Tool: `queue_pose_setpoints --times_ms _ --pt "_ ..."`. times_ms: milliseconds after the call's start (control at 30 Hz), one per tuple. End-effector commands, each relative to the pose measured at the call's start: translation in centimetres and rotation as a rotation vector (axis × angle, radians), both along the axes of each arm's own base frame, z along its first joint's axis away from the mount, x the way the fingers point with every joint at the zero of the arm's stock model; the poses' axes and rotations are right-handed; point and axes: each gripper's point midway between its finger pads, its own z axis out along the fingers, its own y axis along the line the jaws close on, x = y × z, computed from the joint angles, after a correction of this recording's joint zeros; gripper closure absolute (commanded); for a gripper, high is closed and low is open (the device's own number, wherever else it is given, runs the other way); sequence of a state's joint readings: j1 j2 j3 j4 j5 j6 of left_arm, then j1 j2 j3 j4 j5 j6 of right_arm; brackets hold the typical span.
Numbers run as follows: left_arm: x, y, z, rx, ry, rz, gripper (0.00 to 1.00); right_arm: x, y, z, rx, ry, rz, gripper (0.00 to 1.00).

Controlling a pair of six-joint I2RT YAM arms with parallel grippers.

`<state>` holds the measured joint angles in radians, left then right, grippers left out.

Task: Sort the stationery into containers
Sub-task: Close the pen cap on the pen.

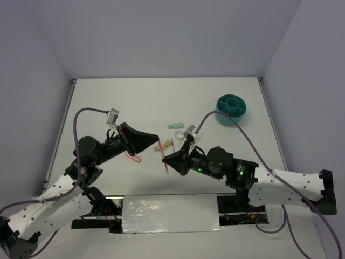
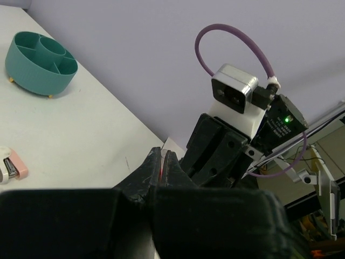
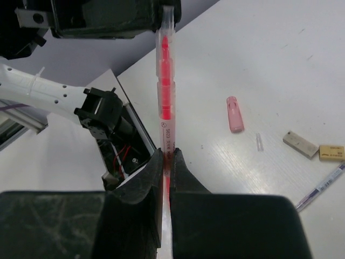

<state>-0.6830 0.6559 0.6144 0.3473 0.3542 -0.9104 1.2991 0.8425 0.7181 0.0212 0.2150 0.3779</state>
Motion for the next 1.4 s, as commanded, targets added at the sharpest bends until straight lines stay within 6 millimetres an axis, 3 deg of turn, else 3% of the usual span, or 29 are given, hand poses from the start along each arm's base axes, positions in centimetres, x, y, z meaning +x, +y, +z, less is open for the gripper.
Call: queue_pose_setpoints --times_ms 0,167,267,633,733,833,967,1067,1300,1367 --pt "-1.2 -0.4 -0.3 0.012 -0.053 -0.063 1.00 1.7 -0.4 5.0 0.139 -0.029 -0.057 1.00" --pt "-1.0 -0.6 -1.9 0.064 -0.044 -0.066 1.00 2.0 -0.5 7.3 0.184 -0.078 -0.033 1.00" --pt "-0.8 -0.6 -3.2 0.102 -0.042 -0.058 1.00 1.9 -0.7 10.0 0.240 -0.106 -0.016 1.00" --pt "-0.8 -1.0 -4.8 0.128 -0.015 -0.082 1.00 2.5 -0.8 14.1 0.322 -0.184 0.027 1.00" --pt "-0.7 -0.3 -3.7 0.131 -0.029 -0.037 0.96 1.4 0.3 12.7 0.271 -0.205 0.116 1.00" --pt "-1.0 0.4 -1.8 0.116 -0.083 -0.017 0.81 1.4 0.9 10.7 0.244 -0.163 0.123 1.00" --pt "-1.0 0.9 0.8 0.104 -0.134 0.011 0.56 1.0 1.5 9.7 0.222 -0.118 0.136 1.00" --pt "-1.0 1.1 2.7 0.096 -0.169 0.025 0.47 1.0 1.7 9.4 0.203 -0.113 0.133 1.00" --pt "-1.8 1.7 6.8 0.061 -0.264 0.030 0.41 0.6 1.9 8.9 0.195 -0.103 0.148 1.00" --pt "-2.0 1.9 7.7 0.058 -0.287 0.035 0.35 0.5 2.0 8.8 0.191 -0.101 0.155 1.00"
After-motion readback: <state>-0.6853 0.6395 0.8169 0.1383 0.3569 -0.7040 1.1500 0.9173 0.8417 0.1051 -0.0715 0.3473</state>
